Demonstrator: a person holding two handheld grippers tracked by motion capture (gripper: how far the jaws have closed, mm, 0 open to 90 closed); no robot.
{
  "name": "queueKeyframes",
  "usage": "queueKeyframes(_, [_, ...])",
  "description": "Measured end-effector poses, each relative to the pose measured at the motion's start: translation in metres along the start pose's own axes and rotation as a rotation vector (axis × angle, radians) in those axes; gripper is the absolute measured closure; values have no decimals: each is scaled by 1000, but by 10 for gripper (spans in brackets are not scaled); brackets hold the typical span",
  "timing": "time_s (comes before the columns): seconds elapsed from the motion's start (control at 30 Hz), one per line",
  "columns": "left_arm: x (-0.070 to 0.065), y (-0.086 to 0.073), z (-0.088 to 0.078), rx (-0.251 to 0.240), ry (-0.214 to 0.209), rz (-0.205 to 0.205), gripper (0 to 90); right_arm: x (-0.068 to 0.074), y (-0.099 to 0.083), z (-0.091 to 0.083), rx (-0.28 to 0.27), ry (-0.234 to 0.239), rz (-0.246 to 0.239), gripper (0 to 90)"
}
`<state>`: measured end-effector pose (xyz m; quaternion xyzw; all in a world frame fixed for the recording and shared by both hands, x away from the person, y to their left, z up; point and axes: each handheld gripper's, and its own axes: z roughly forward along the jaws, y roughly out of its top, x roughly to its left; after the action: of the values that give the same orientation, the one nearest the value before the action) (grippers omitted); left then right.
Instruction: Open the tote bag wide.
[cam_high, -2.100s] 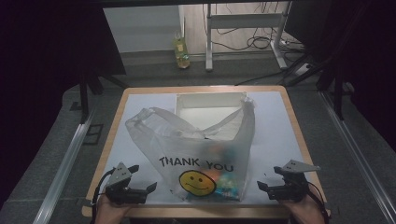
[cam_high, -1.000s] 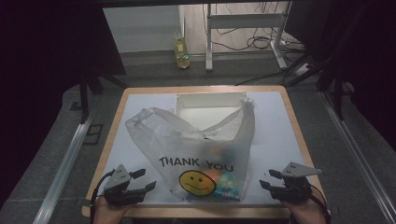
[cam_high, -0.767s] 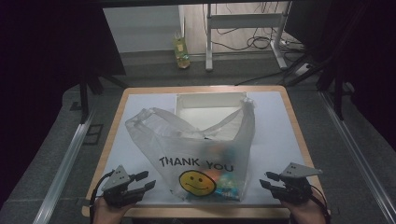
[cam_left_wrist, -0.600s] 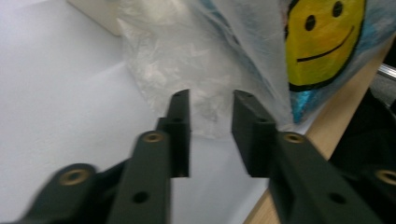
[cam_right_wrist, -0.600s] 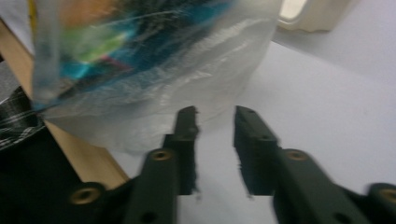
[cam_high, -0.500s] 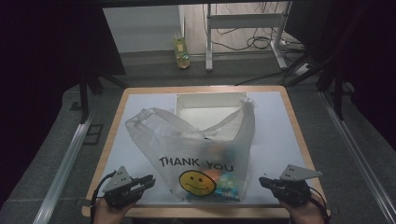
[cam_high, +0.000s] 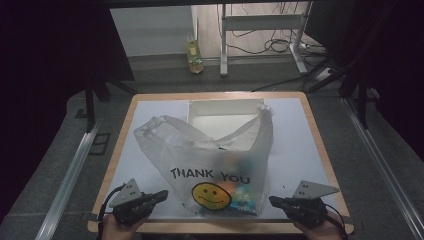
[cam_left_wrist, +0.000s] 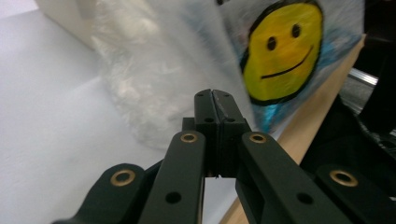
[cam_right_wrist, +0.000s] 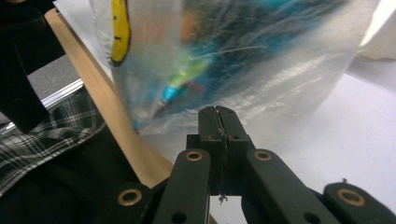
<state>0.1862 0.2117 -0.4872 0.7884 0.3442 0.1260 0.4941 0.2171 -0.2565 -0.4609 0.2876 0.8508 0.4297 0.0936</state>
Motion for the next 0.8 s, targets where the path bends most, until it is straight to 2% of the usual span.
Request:
queueKeyframes(0.1, [-7, 4, 1, -11, -24, 10, 893, 5, 3, 1, -5, 15, -7, 894])
queueKeyframes(0.13, [-9, 5, 1, -13, -30, 15, 893, 9, 4, 1, -14, 36, -7, 893])
queueKeyframes(0.27, [-17, 9, 4, -24, -51, 23, 893, 15, 8, 1, -20, 50, -19, 893])
queueKeyframes(0.4, [-22, 13, 6, -31, -55, 39, 892, 24, 13, -1, -42, 80, -25, 893])
queueKeyframes(0.57, [-25, 17, 13, -26, -23, 67, 892, 28, 18, 4, -46, 88, -33, 892])
queueKeyframes(0.8, [-18, 20, 23, -20, 23, 91, 892, 21, 20, 13, -67, 83, -6, 892])
